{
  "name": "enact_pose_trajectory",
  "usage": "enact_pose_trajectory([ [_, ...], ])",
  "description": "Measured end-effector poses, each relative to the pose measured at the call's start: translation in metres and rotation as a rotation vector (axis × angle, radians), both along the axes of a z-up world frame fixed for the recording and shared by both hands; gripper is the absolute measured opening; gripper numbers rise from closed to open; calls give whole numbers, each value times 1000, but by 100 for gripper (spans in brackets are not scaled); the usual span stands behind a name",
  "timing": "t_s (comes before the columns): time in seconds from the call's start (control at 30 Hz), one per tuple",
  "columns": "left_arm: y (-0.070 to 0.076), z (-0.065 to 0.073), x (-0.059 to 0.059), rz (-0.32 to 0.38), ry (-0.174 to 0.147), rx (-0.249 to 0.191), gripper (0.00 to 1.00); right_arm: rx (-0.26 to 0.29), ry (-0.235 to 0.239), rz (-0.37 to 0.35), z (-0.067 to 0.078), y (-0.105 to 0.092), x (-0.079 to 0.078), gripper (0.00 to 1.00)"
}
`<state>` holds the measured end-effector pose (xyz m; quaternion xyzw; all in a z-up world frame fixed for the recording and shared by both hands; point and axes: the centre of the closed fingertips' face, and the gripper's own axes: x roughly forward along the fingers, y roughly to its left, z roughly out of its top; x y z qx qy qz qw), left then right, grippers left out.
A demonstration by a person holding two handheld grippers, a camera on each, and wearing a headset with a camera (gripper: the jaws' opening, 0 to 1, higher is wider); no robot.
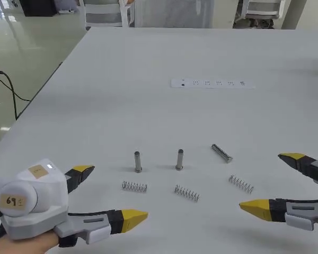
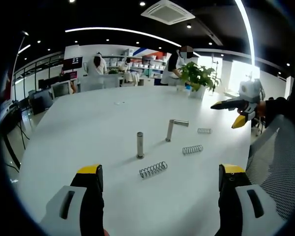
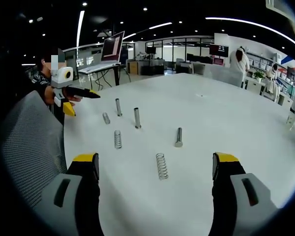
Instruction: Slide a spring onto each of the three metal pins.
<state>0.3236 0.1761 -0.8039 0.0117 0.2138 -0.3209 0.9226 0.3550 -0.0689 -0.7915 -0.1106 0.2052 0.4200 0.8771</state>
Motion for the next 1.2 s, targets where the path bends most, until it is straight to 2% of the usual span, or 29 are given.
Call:
enact_pose_trajectory([
  [1.03, 1, 0, 1, 4, -2, 2, 97, 2, -5, -5, 1, -1, 2, 97],
  [1.2, 0, 0, 2, 1, -2, 1, 97, 3, -15, -9, 6, -2, 6, 97],
])
